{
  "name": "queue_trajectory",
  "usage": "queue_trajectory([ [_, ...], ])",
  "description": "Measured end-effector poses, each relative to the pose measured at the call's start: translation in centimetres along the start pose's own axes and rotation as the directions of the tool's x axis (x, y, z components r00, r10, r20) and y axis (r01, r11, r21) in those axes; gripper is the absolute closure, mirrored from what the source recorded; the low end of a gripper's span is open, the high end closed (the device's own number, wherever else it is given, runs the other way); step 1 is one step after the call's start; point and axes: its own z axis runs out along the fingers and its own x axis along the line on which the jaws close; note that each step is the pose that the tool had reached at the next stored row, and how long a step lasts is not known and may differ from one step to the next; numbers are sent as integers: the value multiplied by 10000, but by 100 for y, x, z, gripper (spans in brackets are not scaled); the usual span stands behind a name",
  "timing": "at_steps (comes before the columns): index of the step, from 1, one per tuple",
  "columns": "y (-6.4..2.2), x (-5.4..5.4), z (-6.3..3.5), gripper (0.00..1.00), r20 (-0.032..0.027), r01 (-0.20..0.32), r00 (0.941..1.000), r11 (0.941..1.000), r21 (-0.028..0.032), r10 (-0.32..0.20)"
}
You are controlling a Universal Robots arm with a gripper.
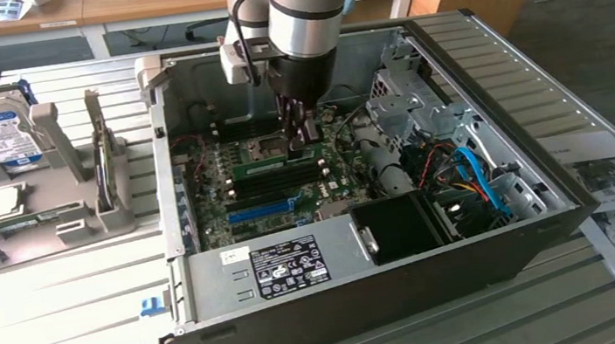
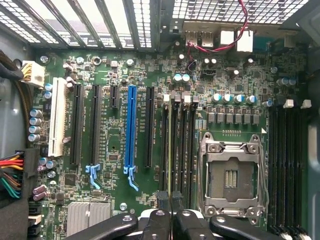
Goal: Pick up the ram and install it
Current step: 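Insert the ram into the slot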
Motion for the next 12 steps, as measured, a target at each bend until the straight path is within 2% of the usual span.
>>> queue_trajectory([
  [12, 0, 0, 3, 89, 22, -102, 9999, 9999, 5, 102],
])
